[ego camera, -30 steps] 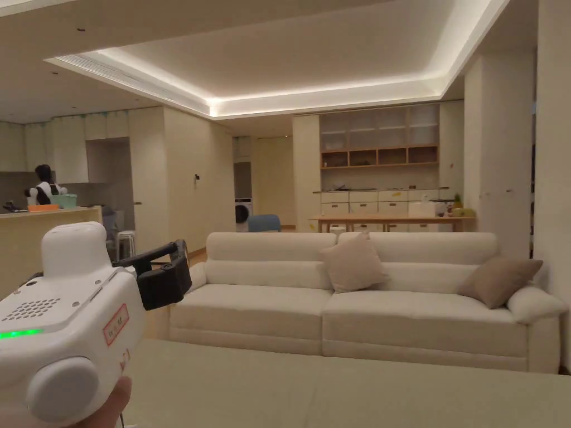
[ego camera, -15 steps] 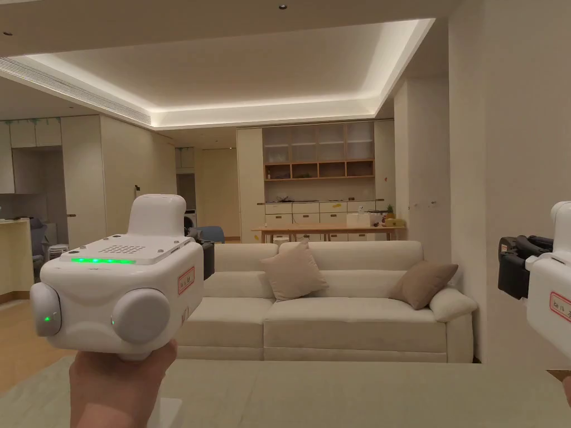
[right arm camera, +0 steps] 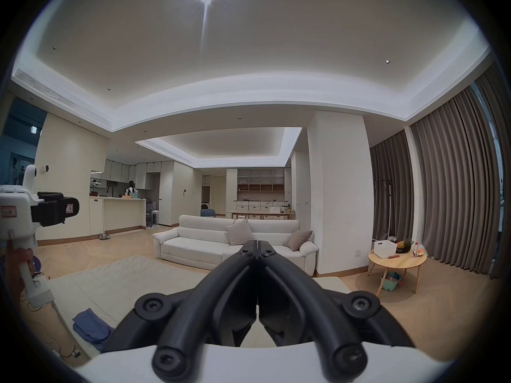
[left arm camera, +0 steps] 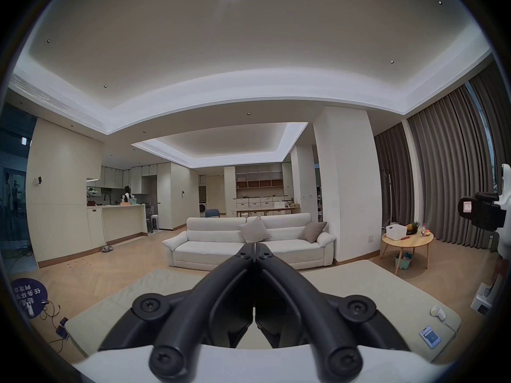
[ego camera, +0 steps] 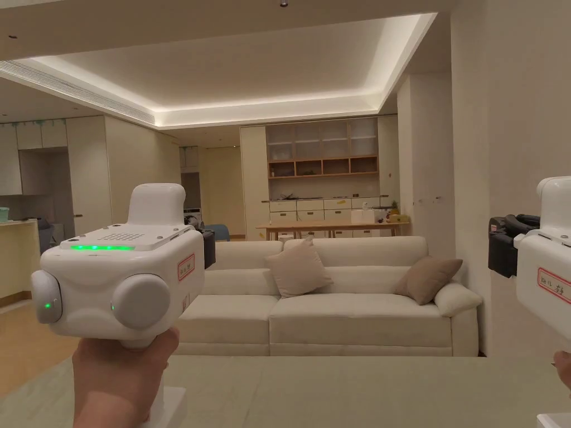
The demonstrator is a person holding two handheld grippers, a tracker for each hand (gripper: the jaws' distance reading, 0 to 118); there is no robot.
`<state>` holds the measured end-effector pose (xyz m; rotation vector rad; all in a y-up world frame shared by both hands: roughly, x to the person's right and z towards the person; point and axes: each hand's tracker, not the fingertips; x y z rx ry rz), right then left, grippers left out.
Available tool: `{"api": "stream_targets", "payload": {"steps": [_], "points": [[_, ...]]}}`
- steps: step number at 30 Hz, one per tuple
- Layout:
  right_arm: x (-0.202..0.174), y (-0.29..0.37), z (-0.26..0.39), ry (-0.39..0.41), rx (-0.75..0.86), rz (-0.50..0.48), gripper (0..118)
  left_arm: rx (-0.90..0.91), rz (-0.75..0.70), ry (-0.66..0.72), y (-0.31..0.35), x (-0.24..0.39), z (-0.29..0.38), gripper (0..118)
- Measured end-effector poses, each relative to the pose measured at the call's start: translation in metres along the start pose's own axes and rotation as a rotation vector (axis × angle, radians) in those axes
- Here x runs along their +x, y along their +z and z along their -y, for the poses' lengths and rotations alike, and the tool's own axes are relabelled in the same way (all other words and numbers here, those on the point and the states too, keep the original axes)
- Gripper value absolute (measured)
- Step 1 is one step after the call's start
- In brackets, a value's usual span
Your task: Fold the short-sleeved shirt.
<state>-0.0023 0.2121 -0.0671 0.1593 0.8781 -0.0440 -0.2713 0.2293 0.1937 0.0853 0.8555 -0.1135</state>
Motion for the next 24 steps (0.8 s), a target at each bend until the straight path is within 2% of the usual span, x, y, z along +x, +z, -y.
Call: {"api": "stream_targets", "payload": {"steps": [24], "points": [[0.0010,-0.0042,-0.0027,0.002,-0.005,-0.016,0,-0.029,-0.028,0.010,-0.0001,0.0003,0.0075,0]]}}
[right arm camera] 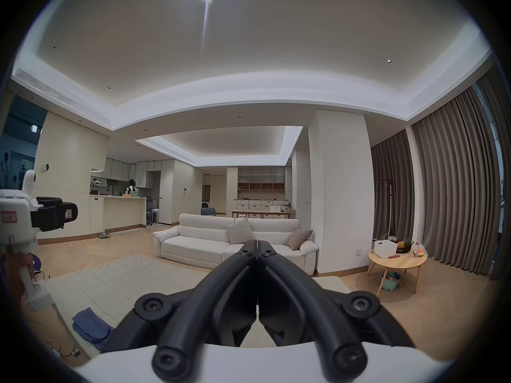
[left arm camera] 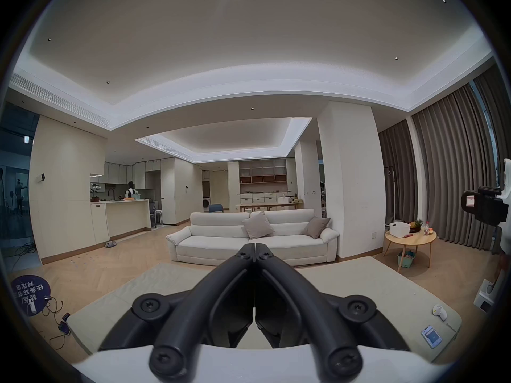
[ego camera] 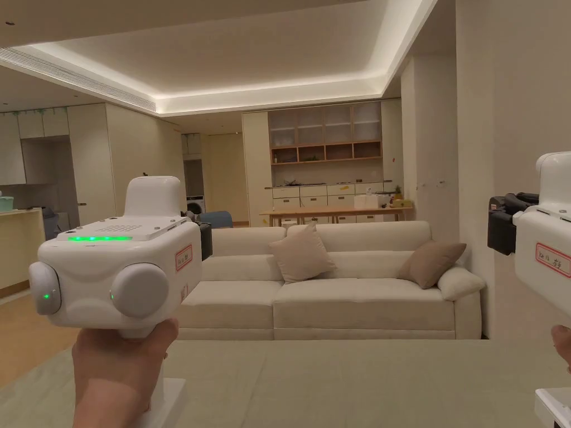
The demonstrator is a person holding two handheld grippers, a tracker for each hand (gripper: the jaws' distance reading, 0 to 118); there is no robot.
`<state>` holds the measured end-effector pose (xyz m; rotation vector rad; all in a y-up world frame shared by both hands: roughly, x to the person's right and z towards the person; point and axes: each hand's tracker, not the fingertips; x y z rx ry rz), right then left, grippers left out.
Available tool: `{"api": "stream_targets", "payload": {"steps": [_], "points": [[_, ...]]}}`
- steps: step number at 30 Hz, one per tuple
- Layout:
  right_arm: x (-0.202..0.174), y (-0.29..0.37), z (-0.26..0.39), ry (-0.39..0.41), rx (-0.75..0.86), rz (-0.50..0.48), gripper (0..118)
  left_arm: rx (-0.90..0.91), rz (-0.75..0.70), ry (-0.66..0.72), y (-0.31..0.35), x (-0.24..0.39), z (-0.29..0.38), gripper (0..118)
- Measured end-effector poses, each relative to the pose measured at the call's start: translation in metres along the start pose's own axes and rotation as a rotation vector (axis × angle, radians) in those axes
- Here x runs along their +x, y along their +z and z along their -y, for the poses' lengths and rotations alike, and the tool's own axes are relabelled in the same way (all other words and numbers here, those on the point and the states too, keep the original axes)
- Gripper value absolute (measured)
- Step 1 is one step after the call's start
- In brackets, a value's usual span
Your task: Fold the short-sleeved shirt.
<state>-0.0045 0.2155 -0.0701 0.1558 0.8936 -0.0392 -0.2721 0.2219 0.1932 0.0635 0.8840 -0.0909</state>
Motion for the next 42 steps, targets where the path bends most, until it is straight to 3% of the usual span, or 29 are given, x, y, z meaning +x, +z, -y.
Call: {"api": "stream_targets", "payload": {"steps": [1,2,5,6,7,8,10,15,22,42], "points": [[0.000,0.000,-0.001,-0.003,0.000,0.001,4,0.007,-0.004,0.005,0.001,-0.001,0.000,3],[0.000,0.000,-0.002,-0.002,-0.002,0.005,20,0.022,0.004,0.009,0.002,-0.003,0.000,11],[0.001,-0.002,-0.001,0.024,0.026,0.041,105,0.011,-0.041,-0.011,0.000,-0.004,-0.003,81],[0.001,-0.005,-0.003,0.028,0.016,0.031,117,0.000,-0.040,-0.016,-0.002,-0.005,-0.005,110],[0.002,-0.008,-0.005,0.026,-0.015,0.034,118,0.001,-0.039,-0.009,-0.002,-0.006,-0.005,117],[0.003,0.000,-0.003,0.010,0.062,0.019,118,-0.005,-0.041,0.015,-0.004,-0.008,-0.005,118],[0.006,0.008,0.000,0.001,0.056,-0.004,118,0.000,-0.022,0.048,-0.001,-0.014,-0.005,118],[-0.002,0.002,-0.006,0.076,0.054,0.077,118,0.033,-0.059,-0.004,-0.001,-0.012,-0.003,118],[0.002,0.002,-0.006,0.033,0.048,0.070,118,0.046,-0.077,-0.028,-0.001,-0.013,-0.003,118],[0.001,0.006,-0.009,0.034,0.052,0.086,118,0.040,-0.082,-0.056,0.008,-0.008,-0.006,118]]}}
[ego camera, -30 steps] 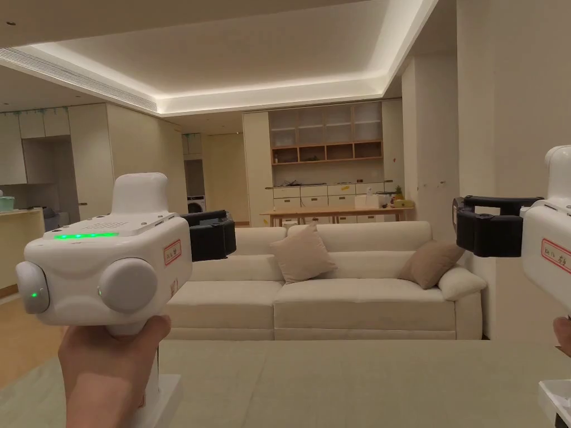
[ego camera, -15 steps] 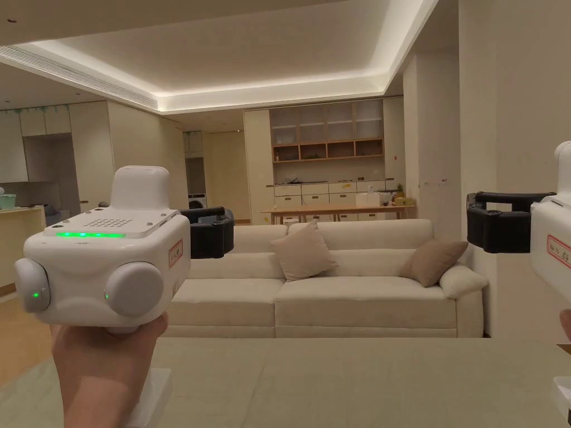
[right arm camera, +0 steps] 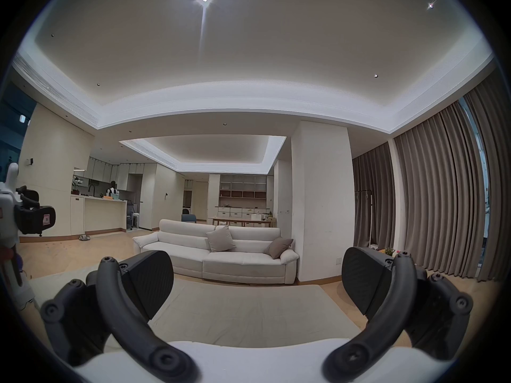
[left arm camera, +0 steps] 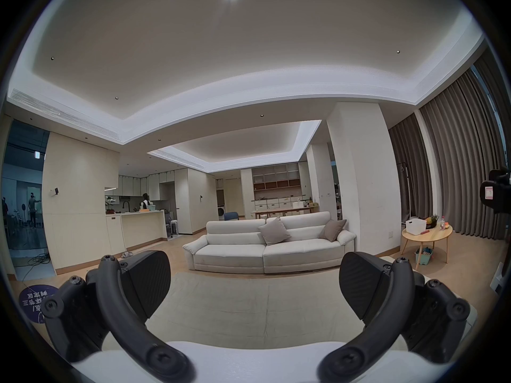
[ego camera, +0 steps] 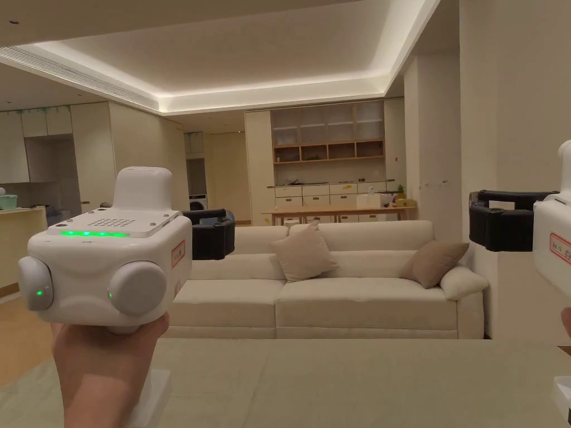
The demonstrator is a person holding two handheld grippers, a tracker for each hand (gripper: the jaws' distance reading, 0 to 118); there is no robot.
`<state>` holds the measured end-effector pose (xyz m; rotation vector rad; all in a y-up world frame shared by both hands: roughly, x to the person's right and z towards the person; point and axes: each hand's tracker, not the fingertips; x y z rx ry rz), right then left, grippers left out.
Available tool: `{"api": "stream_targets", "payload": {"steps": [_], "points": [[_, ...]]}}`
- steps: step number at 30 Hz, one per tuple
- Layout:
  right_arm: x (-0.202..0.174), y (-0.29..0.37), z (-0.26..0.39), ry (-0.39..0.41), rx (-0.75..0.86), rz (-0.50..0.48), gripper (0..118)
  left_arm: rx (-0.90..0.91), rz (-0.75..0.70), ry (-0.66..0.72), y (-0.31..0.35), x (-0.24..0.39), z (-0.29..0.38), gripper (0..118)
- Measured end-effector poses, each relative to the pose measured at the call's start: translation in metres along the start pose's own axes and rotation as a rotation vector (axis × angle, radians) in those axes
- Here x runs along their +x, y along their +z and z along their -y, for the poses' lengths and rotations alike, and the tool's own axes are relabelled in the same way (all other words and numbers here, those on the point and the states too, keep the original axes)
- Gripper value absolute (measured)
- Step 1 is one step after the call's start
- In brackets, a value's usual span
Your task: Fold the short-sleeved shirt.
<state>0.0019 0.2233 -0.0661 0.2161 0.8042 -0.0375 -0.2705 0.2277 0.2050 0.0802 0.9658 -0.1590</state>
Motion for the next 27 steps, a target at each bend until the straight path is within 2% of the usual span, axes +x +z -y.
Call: {"api": "stream_targets", "payload": {"steps": [20,23,27], "points": [[-0.002,-0.013,0.009,-0.001,-0.007,0.013,118,-0.044,-0.002,-0.013,-0.019,0.002,0.012,118],[-0.003,-0.043,0.041,0.003,-0.105,-0.019,118,-0.156,0.011,-0.014,-0.048,0.008,0.041,118],[-0.010,-0.108,0.162,0.003,-0.413,-0.080,118,-0.415,0.087,0.049,-0.113,0.029,0.154,118]]}}
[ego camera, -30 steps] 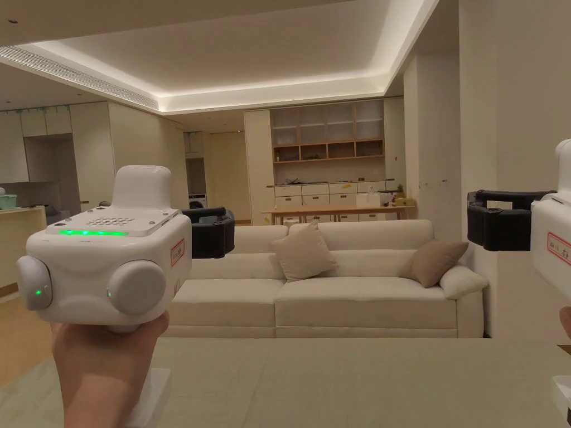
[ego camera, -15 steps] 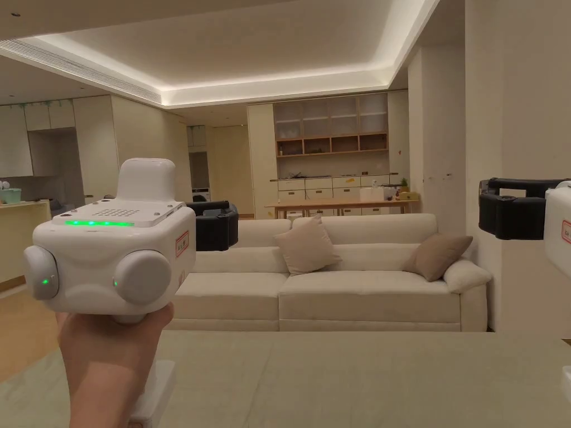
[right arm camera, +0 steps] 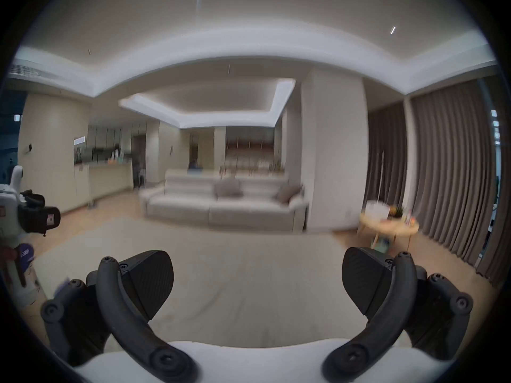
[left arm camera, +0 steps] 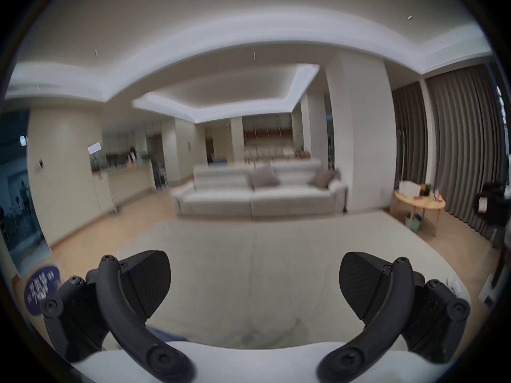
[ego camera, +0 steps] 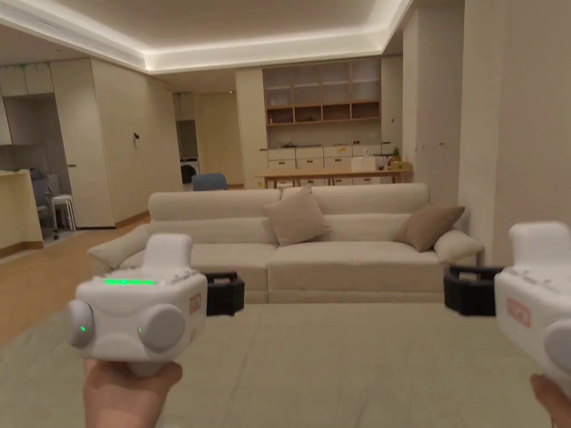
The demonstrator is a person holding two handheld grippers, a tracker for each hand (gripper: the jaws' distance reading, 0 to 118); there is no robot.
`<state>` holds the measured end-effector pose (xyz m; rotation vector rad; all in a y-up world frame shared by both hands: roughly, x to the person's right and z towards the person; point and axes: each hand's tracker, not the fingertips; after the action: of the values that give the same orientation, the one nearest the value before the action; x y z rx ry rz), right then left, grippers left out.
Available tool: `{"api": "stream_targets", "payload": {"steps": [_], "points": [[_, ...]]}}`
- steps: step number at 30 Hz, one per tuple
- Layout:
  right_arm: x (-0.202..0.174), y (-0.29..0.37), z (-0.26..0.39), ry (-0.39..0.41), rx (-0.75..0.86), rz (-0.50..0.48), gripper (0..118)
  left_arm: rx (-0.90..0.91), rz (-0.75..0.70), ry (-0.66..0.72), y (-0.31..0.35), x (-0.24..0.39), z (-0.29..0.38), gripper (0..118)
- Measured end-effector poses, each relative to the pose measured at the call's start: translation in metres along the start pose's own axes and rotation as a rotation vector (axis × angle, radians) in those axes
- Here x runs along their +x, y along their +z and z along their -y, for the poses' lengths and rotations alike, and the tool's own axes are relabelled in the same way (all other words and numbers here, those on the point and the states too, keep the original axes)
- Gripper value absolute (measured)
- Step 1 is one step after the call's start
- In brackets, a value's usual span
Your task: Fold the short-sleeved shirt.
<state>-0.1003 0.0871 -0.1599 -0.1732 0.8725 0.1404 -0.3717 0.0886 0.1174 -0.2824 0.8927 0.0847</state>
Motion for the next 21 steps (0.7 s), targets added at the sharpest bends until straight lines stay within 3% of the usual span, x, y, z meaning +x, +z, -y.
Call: {"api": "stream_targets", "payload": {"steps": [3,6,8,13,14,15,16,17,21], "points": [[-0.005,-0.082,0.104,-0.004,-0.334,-0.054,118,-0.340,0.015,0.084,-0.095,0.011,0.099,118],[-0.009,-0.132,0.211,0.039,-0.548,-0.013,118,-0.468,0.000,0.010,-0.145,0.028,0.194,118],[-0.011,-0.152,0.263,0.041,-0.649,0.004,118,-0.525,0.001,-0.048,-0.166,0.040,0.238,118],[-0.006,-0.186,0.347,-0.053,-0.839,0.053,118,-0.715,0.028,0.014,-0.202,0.055,0.327,118],[-0.003,-0.179,0.347,-0.084,-0.726,0.044,118,-0.754,0.016,0.024,-0.203,0.056,0.339,117],[-0.001,-0.171,0.340,-0.076,-0.639,0.043,118,-0.671,0.024,0.067,-0.192,0.051,0.344,117],[-0.003,-0.167,0.338,-0.066,-0.703,0.039,118,-0.546,0.020,0.071,-0.187,0.050,0.337,117],[-0.003,-0.167,0.337,-0.067,-0.703,0.039,118,-0.627,0.031,0.060,-0.193,0.051,0.334,117],[-0.009,-0.167,0.339,-0.044,-0.691,0.062,118,-0.624,0.019,0.047,-0.189,0.053,0.334,117]]}}
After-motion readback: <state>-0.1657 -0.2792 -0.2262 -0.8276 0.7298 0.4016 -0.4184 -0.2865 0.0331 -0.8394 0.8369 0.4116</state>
